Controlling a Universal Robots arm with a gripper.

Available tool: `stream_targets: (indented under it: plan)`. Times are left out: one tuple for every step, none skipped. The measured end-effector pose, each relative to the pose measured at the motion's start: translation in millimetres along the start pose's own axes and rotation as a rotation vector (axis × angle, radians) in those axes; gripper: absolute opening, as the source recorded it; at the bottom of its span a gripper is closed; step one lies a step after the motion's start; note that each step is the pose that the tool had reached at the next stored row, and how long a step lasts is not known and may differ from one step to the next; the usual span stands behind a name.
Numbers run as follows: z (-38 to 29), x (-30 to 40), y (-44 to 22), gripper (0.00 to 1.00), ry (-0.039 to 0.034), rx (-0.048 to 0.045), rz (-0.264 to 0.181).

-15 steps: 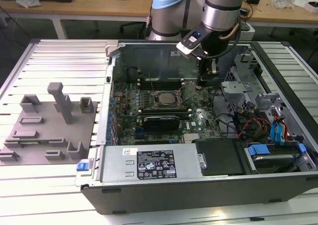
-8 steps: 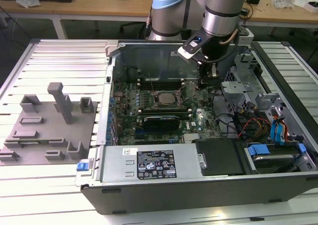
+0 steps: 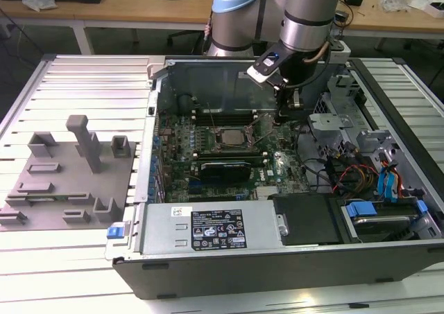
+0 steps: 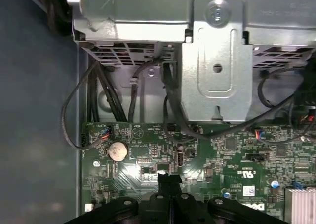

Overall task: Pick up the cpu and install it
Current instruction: 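Close the cpu cover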

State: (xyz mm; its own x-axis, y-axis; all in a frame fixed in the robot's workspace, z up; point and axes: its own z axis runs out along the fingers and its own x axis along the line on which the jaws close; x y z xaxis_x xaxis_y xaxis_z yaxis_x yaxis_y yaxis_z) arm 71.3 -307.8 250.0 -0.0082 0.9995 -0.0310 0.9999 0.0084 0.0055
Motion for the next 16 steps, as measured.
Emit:
stream_targets:
  plan:
    - [1.2,0.8,0.0,0.11,-0.0001,0.0,0.0]
    - [2.3,1.6,0.0,0.11,0.0,0.0,0.0]
    - [3.7,2.7,0.0,0.11,-0.0002,0.0,0.0]
    - [4.3,3.0,0.0,0.11,-0.0002,0.0001,0.0]
    - [4.2,3.0,0.0,0.11,-0.0005,0.0001,0.0]
    - [4.2,3.0,0.0,0.11,-0.0006,0.0001,0.0]
    - [4.4,3.0,0.0,0.11,-0.0005,0.0002,0.0]
    - [4.6,3.2,-0.4,0.11,-0.0003,0.0001,0.0]
    - [4.6,3.4,-1.3,0.11,-0.0005,0.0002,0.0]
    - [4.6,3.9,-2.8,0.11,-0.0005,0.0001,0.0]
    - [4.6,4.2,-3.9,0.11,-0.0005,0.0002,0.0]
    - [4.6,4.5,-4.9,0.11,-0.0005,0.0002,0.0]
    - [4.6,5.3,-7.7,0.11,-0.001,0.0002,0.0]
    - [4.6,5.9,-9.8,0.11,-0.0016,0.0002,0.0]
    - [4.6,6.8,-13.1,0.11,-0.0025,0.0002,0.0]
    - [4.5,7.4,-15.9,0.11,-0.0029,0.0002,0.0]
